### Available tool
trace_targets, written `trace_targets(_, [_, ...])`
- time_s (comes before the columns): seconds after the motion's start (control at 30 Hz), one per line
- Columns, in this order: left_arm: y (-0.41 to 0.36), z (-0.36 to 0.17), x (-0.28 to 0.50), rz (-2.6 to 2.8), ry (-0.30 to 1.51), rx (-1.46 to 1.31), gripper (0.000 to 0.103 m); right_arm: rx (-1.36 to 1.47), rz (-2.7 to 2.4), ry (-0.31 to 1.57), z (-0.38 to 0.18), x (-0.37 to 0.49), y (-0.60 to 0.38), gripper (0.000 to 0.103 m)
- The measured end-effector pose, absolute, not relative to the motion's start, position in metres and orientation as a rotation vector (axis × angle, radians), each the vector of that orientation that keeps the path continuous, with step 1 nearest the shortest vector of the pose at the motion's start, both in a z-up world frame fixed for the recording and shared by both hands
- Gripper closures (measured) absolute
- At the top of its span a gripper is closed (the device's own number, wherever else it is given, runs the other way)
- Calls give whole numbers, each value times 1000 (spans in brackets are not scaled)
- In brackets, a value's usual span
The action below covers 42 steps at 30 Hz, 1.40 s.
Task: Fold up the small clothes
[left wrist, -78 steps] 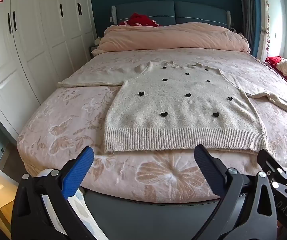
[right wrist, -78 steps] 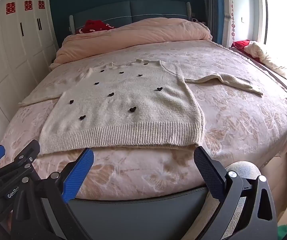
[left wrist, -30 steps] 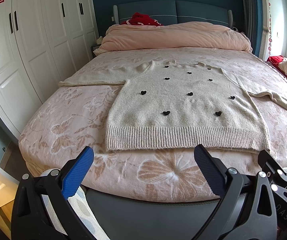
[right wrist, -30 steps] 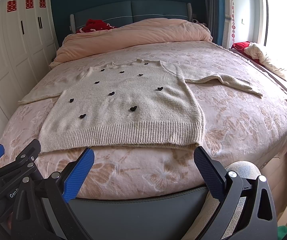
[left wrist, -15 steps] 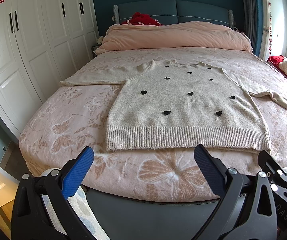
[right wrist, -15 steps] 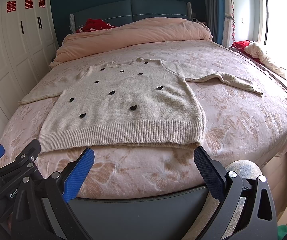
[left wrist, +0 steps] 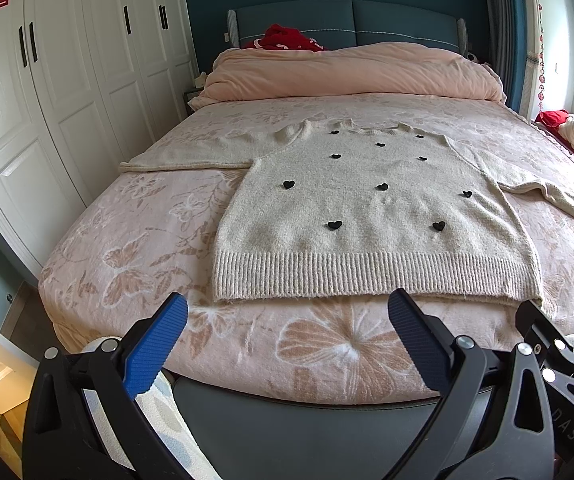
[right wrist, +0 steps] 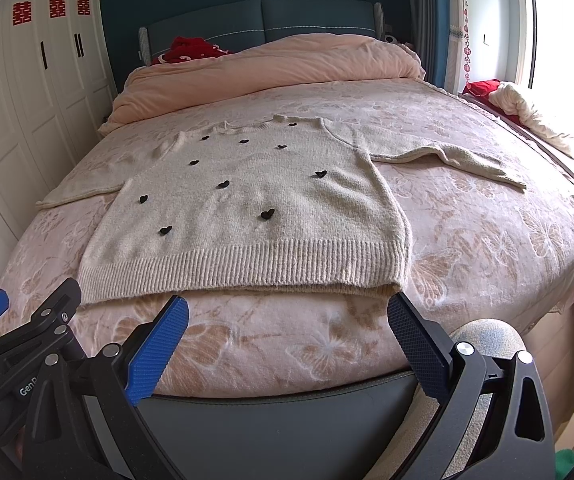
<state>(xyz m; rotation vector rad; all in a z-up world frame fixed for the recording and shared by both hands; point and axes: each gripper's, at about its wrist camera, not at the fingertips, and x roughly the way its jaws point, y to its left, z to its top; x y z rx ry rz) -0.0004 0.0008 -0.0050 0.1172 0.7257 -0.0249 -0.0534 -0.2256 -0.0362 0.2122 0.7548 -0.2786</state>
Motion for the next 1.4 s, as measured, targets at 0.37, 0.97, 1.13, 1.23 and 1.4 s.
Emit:
trace_targets(0.37, [3, -7, -1, -23, 726, 119, 5, 214, -278, 758, -38, -54, -226, 5])
trace_targets(0.97, [12, -18, 3, -60, 774, 70, 5, 241, -232, 802, -56, -53, -227, 5])
trace_targets(1.13, [21, -23, 19, -48, 800, 19, 5, 275, -260, 803, -65, -41, -270, 5])
trace_targets(1.23, [28, -28, 39, -19, 825, -14, 5, 350, -326, 776, -61, -26, -333, 5])
trace_targets(1.4, [25, -34, 69, 6, 838, -3, 5, 516, -514, 703, -63, 6, -486, 5])
